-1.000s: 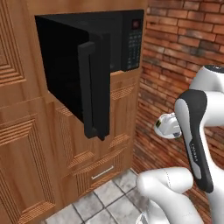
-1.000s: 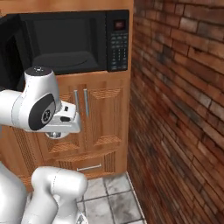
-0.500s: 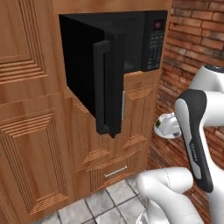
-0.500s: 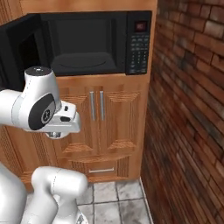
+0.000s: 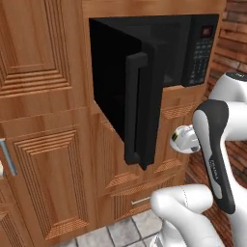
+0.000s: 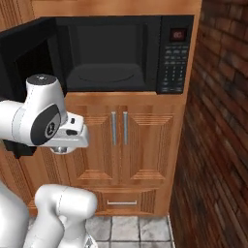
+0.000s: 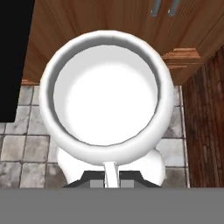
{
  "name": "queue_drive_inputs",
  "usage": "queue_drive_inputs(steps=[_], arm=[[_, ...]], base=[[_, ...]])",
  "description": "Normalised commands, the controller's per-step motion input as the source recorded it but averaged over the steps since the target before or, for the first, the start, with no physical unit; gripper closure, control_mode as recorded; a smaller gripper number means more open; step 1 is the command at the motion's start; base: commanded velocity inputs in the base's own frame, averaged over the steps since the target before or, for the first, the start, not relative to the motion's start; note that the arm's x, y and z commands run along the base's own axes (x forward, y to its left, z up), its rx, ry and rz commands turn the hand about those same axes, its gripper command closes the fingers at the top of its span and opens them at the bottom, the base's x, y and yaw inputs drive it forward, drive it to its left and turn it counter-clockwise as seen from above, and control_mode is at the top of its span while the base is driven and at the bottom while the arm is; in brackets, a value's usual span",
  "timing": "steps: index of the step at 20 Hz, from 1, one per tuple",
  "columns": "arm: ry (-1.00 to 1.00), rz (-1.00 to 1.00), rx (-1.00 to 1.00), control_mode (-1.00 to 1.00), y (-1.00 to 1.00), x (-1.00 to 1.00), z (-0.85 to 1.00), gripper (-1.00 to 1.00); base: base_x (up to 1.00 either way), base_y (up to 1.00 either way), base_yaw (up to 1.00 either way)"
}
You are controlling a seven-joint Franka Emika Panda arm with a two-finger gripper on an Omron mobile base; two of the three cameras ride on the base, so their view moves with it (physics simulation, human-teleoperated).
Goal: Pick the mug from the counter and place it inside the microwave. Then close the microwave.
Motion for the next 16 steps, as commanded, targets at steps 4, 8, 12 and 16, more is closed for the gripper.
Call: queue_drive_inputs(steps=[4, 8, 12, 16], arm=[[0.0, 0.0, 0.0, 1.0, 0.0, 0.0, 0.0, 1.0], [0.0, 0.0, 0.0, 1.0, 0.0, 0.0, 0.0, 1.0], [0.0, 0.0, 0.0, 1.0, 0.0, 0.0, 0.0, 1.0], [0.0, 0.0, 0.0, 1.0, 0.0, 0.0, 0.0, 1.0]], base=[[0.36, -0.45, 0.15], [0.01, -0.64, 0.05], [0.09, -0.45, 0.09], [0.08, -0.11, 0.14]])
